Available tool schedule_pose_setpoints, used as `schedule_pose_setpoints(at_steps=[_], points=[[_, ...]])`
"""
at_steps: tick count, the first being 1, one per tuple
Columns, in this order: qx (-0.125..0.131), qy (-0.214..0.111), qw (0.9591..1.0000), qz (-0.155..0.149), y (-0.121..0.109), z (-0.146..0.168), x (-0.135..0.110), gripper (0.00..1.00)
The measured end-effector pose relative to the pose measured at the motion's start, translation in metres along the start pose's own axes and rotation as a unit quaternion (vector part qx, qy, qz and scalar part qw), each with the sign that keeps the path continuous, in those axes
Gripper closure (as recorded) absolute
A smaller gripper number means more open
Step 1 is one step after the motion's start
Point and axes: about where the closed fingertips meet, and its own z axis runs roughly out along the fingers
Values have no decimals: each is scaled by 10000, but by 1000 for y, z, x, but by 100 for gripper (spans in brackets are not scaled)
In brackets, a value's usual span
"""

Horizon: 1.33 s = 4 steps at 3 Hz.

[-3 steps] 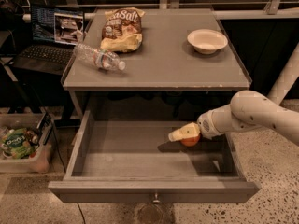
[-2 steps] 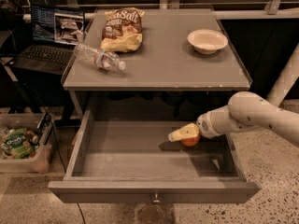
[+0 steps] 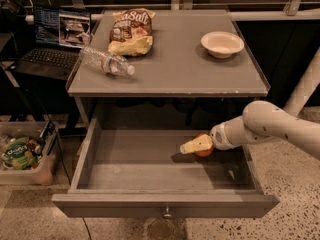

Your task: Pick orange from top drawer and place on counter

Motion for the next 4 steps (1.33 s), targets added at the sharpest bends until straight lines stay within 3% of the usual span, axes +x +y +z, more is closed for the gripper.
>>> schedule_pose_setpoints(at_steps=[1, 4], points=[[0, 0, 10000, 0, 1, -2, -1, 18], [-1, 1, 10000, 0, 1, -2, -1, 88]])
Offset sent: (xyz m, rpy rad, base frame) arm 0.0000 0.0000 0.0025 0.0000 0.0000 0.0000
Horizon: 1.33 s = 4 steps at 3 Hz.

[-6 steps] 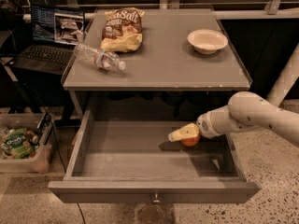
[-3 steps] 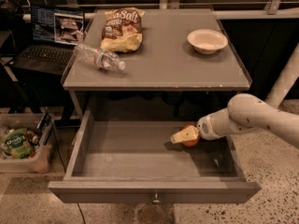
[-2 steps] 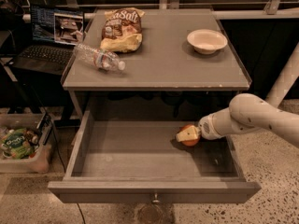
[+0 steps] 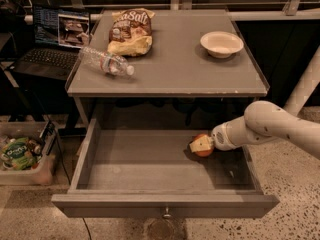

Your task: Pick orange from top drawer and place on counter

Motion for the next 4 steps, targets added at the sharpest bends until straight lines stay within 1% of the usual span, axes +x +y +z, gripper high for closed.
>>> schedule_pose_setpoints(at_steps=[1, 2, 3, 4], points=[[0, 0, 10000, 0, 0, 0, 0, 100], [-1, 0, 10000, 0, 1, -2, -1, 100], [-318, -33, 9991, -294, 13, -8, -7, 100], [-728, -235, 9945, -719, 29, -38, -17, 100]])
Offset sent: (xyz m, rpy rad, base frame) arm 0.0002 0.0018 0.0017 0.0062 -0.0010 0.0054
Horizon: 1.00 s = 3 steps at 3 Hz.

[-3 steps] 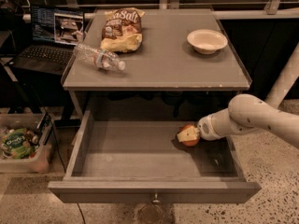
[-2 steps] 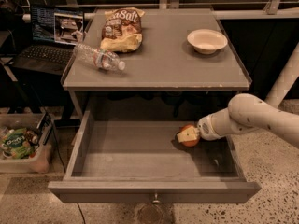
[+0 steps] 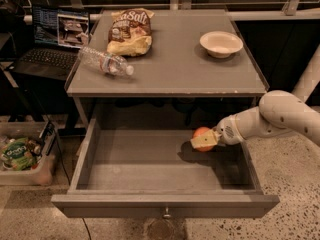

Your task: Pick orange from top drawer and place on counter

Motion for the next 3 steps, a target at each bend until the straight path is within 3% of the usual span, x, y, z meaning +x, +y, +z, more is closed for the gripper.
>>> schedule_pose_setpoints(at_steps=[1, 2, 3], points=[[-126, -321, 9992, -195, 12, -37, -9, 100], [-20, -644, 9976, -251, 23, -69, -15, 100], [277, -1003, 9942, -281, 41, -97, -22, 100]])
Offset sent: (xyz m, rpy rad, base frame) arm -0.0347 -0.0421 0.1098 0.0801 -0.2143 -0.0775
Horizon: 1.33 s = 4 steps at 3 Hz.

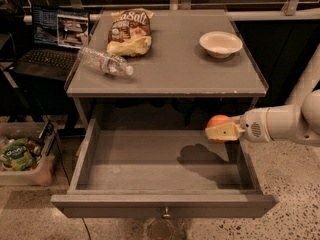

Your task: Pick orange from top drawer and place on counter

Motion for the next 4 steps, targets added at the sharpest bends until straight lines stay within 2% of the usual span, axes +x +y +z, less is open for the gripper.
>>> schedule_pose_setpoints(at_steps=[1, 2, 3, 4], points=[[172, -357, 9992, 34, 13, -22, -25, 100], [172, -358, 9992, 34, 13, -22, -25, 100], [26, -633, 9980, -51, 25, -27, -38, 100], [-247, -1128, 9921, -484, 53, -34, -84, 100]])
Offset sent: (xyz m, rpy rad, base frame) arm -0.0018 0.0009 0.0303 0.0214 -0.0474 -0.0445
